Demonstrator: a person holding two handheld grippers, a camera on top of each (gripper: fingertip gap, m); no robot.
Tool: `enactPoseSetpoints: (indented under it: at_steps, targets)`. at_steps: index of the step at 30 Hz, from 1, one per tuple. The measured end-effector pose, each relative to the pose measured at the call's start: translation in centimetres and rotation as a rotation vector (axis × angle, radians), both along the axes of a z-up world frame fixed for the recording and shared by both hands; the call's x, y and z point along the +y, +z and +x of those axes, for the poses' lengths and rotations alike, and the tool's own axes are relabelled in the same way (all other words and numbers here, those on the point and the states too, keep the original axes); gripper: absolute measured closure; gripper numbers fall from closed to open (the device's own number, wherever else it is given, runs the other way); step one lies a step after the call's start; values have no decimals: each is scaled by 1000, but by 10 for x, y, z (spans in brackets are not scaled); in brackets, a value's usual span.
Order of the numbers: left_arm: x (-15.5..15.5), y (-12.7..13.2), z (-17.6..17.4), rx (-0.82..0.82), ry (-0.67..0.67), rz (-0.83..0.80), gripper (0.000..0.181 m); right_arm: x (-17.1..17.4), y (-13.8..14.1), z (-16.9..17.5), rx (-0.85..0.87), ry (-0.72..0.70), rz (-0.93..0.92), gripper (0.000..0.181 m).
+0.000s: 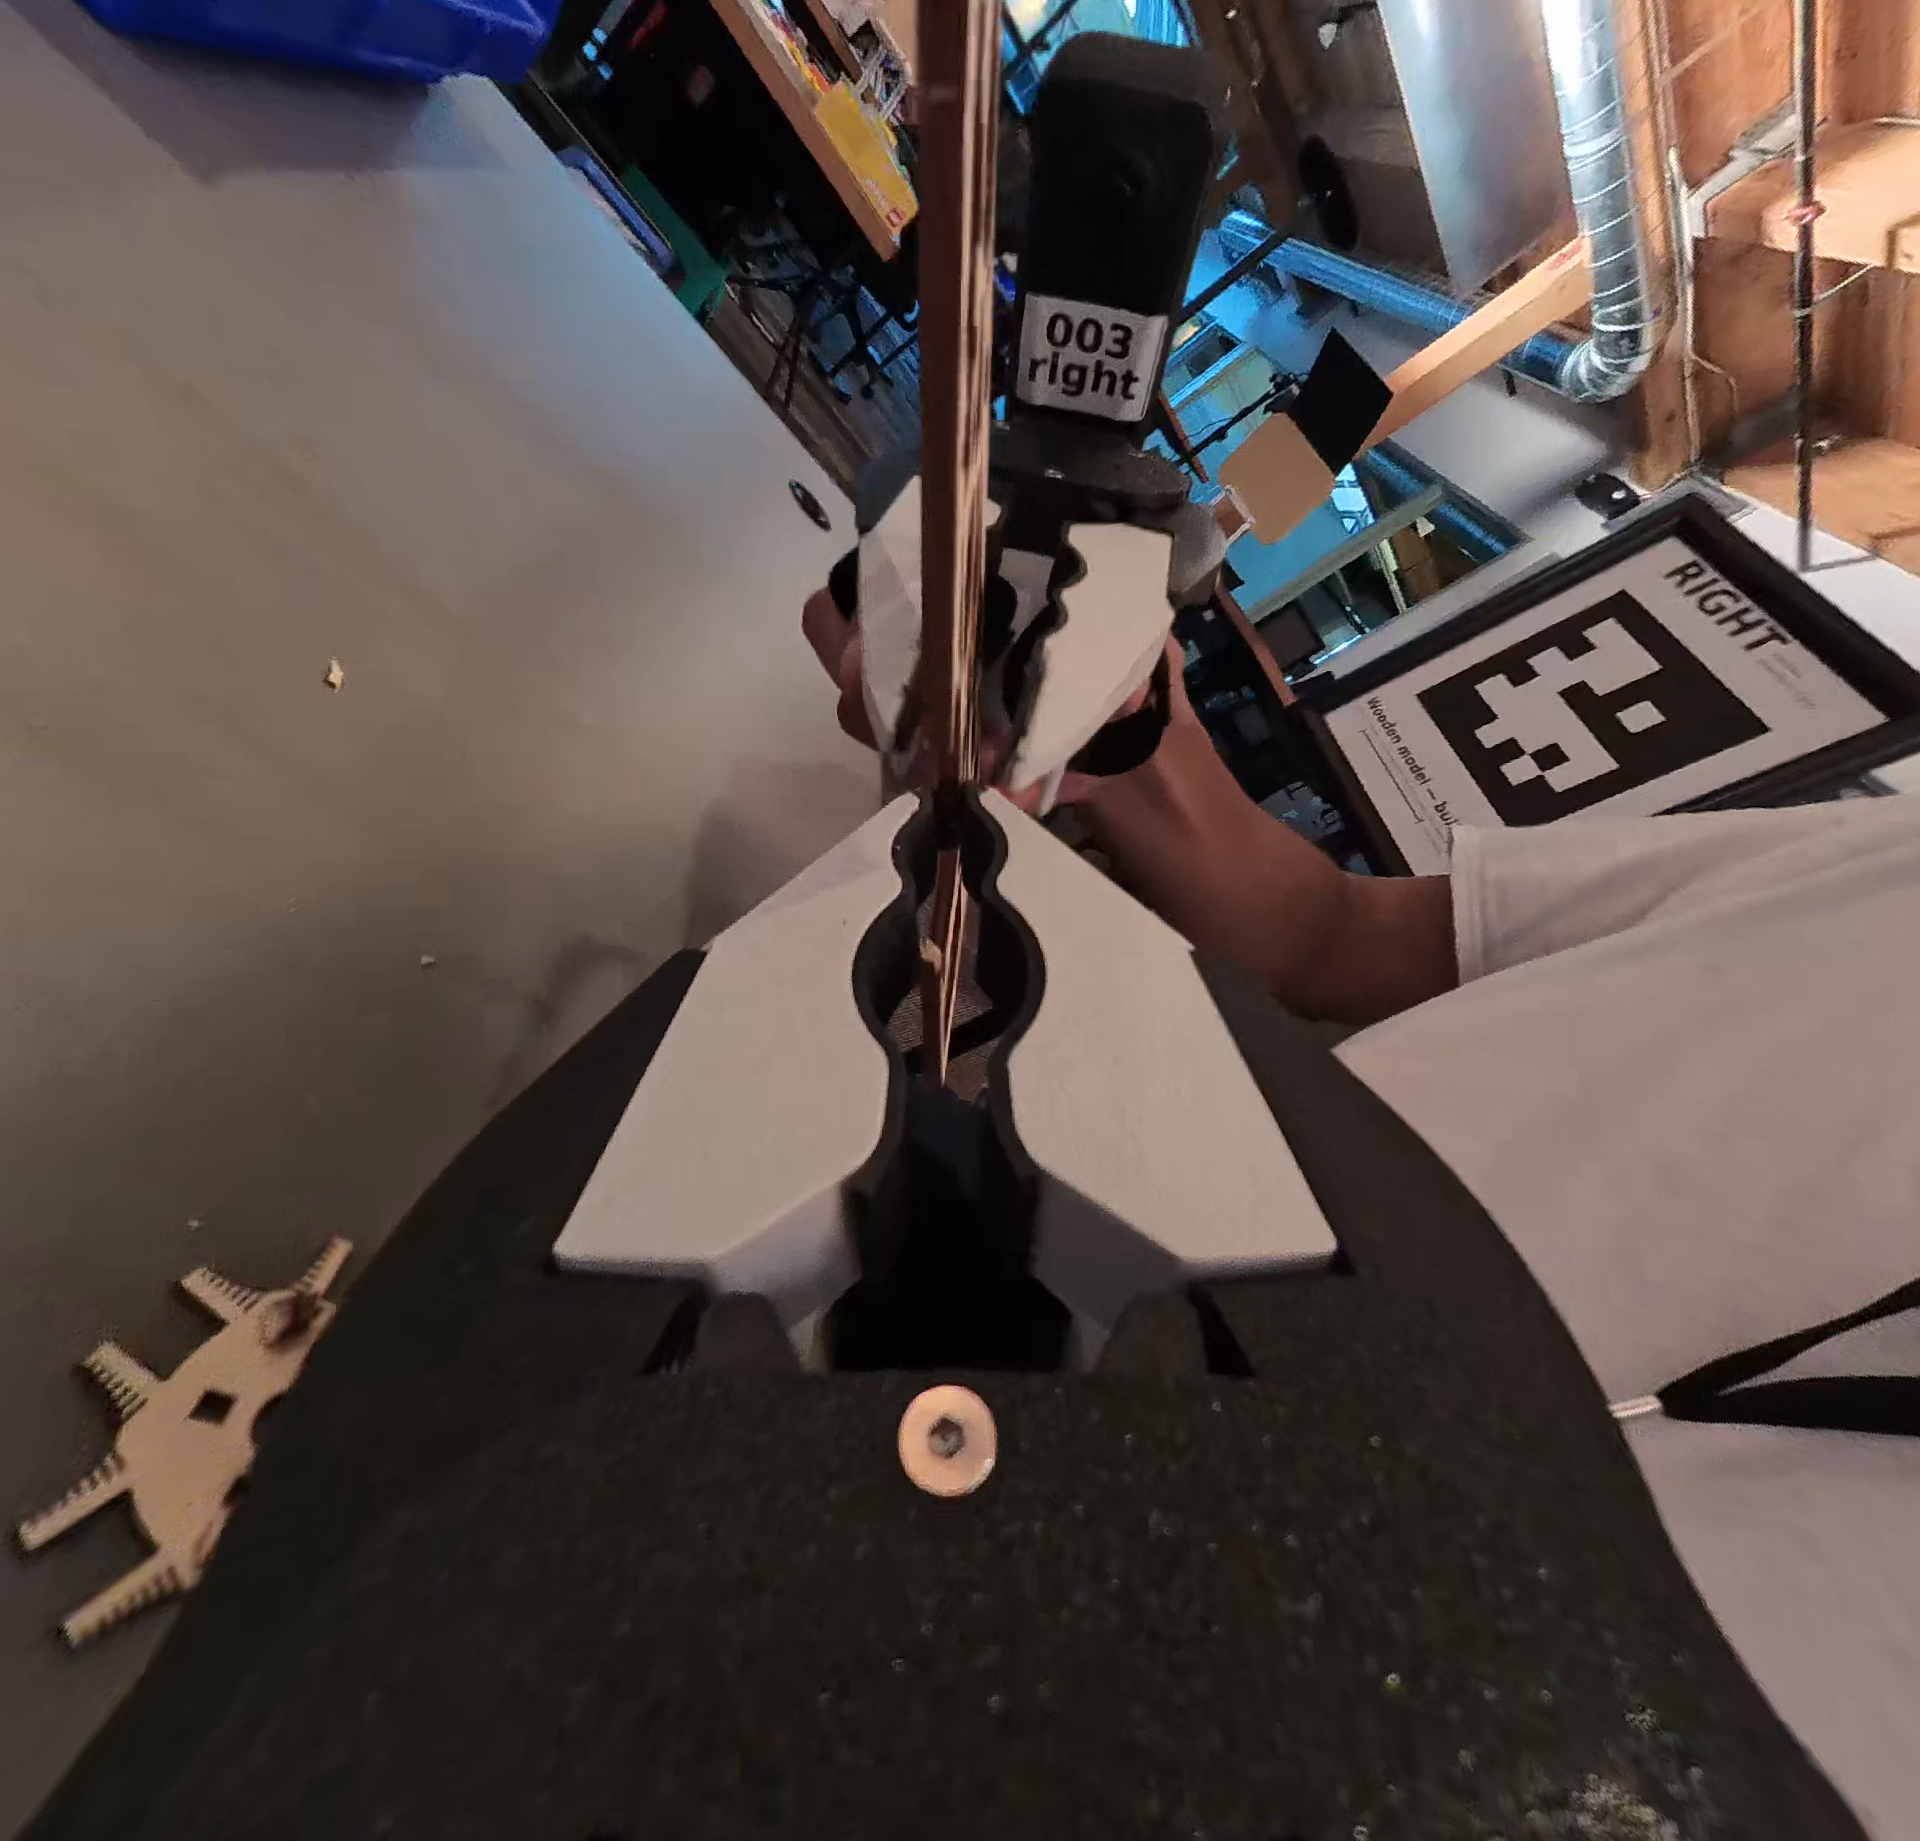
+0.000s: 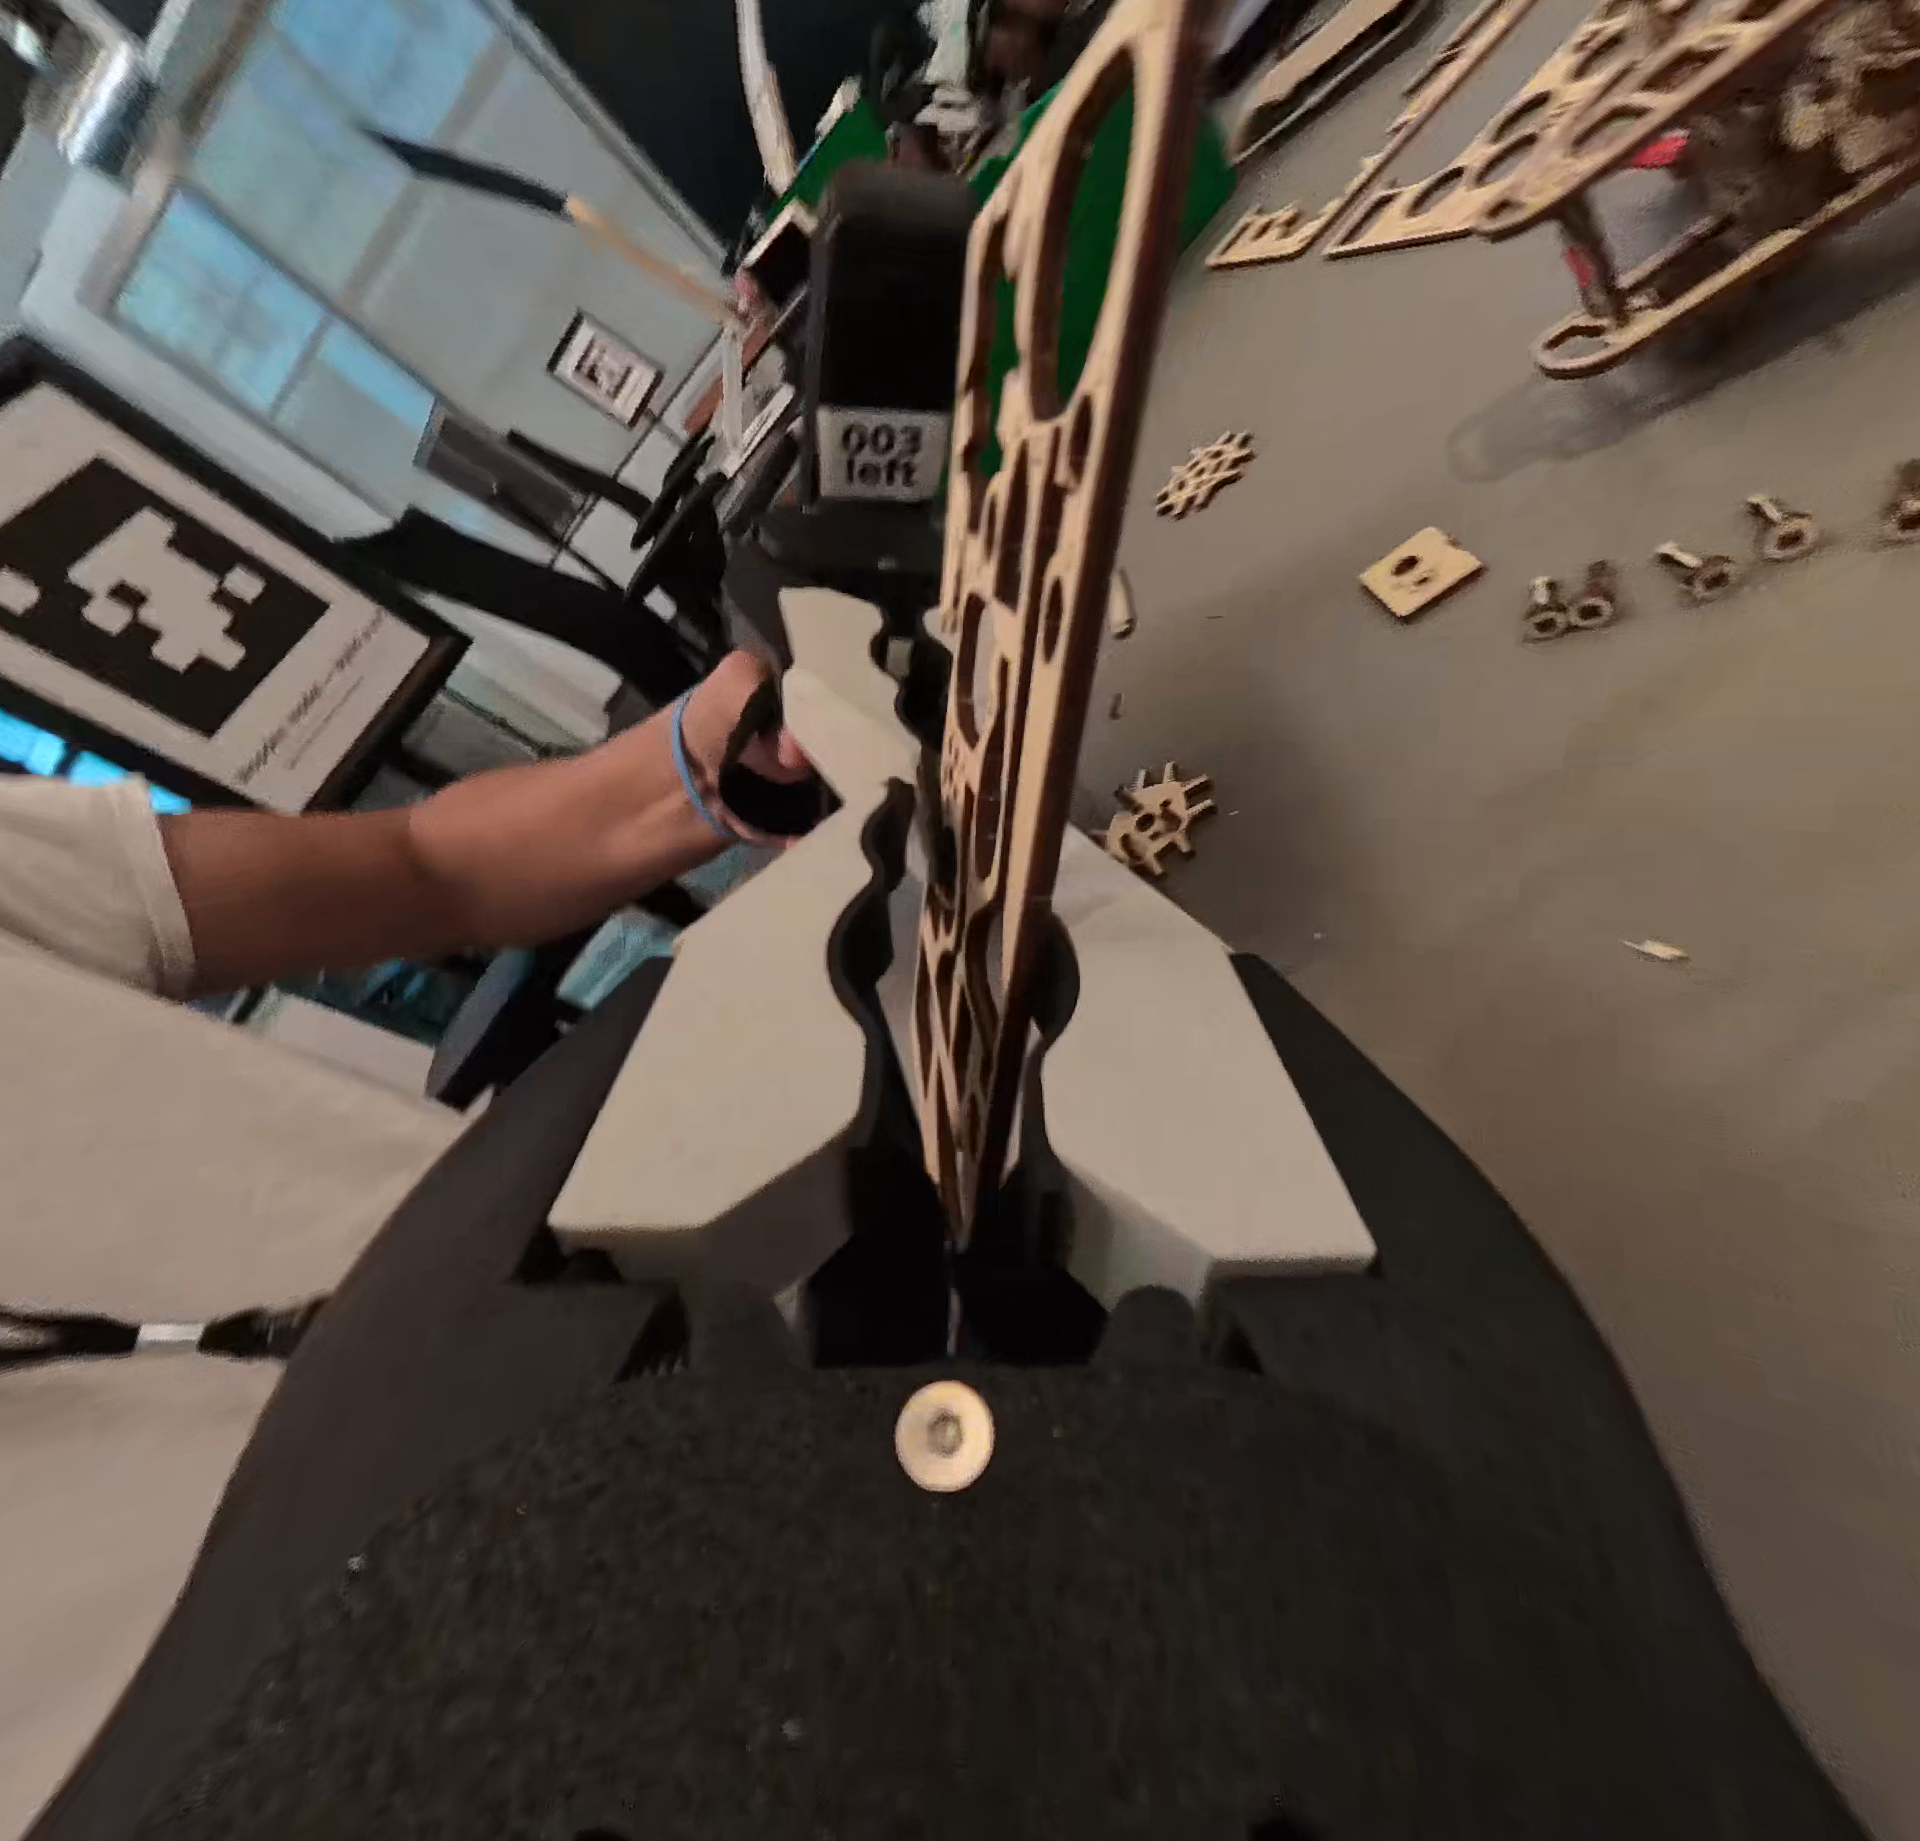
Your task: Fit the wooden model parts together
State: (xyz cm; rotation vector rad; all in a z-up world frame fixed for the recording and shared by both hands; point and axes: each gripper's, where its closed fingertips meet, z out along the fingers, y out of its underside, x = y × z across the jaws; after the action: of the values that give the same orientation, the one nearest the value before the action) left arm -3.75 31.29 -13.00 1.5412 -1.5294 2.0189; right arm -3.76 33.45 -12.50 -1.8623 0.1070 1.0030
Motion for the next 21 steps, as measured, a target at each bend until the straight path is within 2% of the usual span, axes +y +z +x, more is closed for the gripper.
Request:
enactPoseSetpoints:
  at_steps: [1, 3, 11, 16, 18, 21]
  targets:
    - [-3, -4, 2, 3, -3, 12, 181, 3, -1, 4, 19, -26, 2, 165]
    - [-6, -8, 4, 1, 7, 31, 181, 4, 0, 7, 62, -35, 11, 177]
    - [0, -16, 2, 18, 55, 23, 181, 5, -15, 4, -25, 9, -11, 174]
    - [4, -35, 5, 42, 104, 160, 179, 7, -33, 6, -129, -12, -27, 174]
    - [5, -39, 7, 61, 132, 146, 179, 9, -37, 8, -164, -34, -19, 174]
    - [9, -45, 7, 62, 146, 185, 179, 11, -42, 7, -132, -45, -42, 174]
